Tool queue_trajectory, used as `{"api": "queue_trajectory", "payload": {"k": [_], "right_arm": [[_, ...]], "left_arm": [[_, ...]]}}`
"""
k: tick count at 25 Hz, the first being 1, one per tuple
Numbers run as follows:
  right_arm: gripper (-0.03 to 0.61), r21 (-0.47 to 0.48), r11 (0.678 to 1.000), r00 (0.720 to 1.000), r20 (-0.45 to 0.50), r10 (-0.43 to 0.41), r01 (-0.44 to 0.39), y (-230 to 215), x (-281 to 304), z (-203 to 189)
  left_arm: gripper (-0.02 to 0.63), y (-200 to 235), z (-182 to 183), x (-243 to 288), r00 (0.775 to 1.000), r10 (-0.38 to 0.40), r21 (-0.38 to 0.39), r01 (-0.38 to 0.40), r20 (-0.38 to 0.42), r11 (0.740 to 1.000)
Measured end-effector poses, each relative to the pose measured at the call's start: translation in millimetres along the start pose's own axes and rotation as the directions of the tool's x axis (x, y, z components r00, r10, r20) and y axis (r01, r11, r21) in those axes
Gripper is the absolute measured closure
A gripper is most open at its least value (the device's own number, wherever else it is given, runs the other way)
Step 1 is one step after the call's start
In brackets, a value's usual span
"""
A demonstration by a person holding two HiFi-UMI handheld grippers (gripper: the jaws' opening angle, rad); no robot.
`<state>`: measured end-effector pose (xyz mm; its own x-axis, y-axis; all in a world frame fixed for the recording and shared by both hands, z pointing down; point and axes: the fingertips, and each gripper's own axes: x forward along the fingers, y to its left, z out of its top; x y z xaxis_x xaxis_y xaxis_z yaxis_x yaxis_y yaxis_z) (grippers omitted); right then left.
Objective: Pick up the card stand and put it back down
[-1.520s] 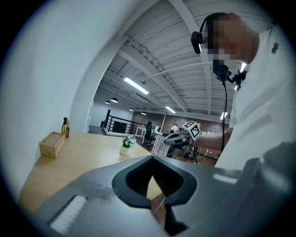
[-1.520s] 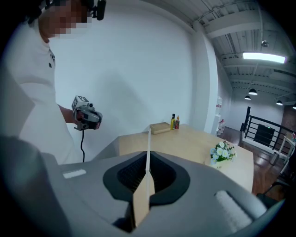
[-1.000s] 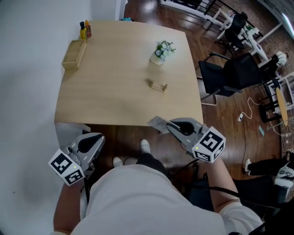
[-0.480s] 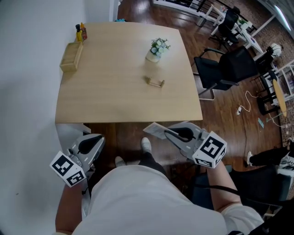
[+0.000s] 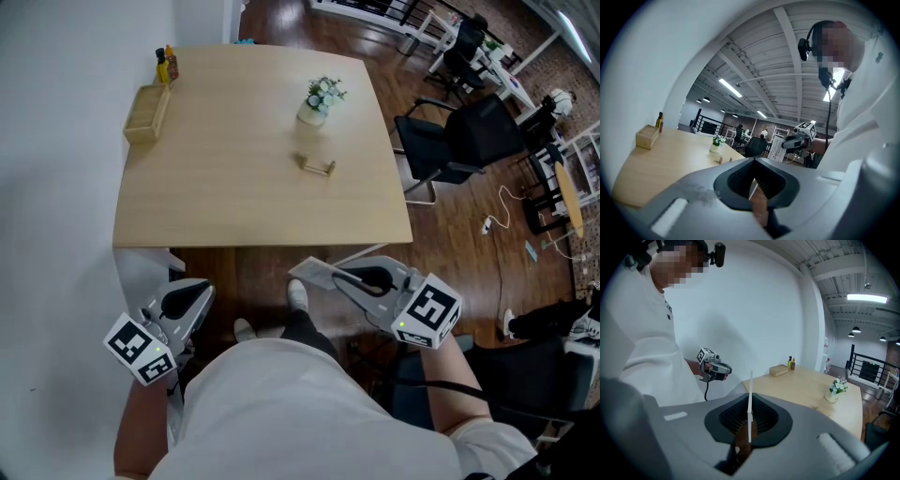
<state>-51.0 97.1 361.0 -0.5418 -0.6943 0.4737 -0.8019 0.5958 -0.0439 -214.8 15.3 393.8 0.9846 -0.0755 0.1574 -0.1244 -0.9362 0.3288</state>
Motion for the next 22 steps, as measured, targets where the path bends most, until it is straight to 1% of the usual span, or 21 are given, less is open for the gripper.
{"api": "queue_trajectory", "payload": {"k": [4, 8, 14, 18, 22], "right_arm": [[0.558, -0.002, 1.0, 1.0, -0.004, -0.002, 0.002, 2, -1, 0], [0.558, -0.004, 1.0, 1.0, -0.006, -0.002, 0.002, -1, 1, 0], [0.558, -0.016, 1.0, 1.0, -0.008, -0.006, 0.006, -11, -1, -2], [0.558, -0.019, 1.0, 1.0, -0.004, -0.014, 0.014, -32, -2, -1], [0.558, -0.024, 1.0, 1.0, 0.003, -0.016, 0.016, -63, -2, -4]], "left_arm": [[0.612, -5, -2, -2, 1.0, 0.006, 0.037, -0.005, -0.01, 0.999], [0.612, -6, 0, -2, 1.0, -0.007, 0.022, 0.007, 0.005, 1.0], [0.612, -8, -5, -3, 1.0, -0.003, 0.013, 0.003, -0.003, 1.0], [0.612, -5, -6, 1, 1.0, 0.008, 0.009, -0.008, -0.005, 1.0], [0.612, -1, -7, 9, 0.999, 0.033, -0.002, -0.033, -0.008, 0.999]]}}
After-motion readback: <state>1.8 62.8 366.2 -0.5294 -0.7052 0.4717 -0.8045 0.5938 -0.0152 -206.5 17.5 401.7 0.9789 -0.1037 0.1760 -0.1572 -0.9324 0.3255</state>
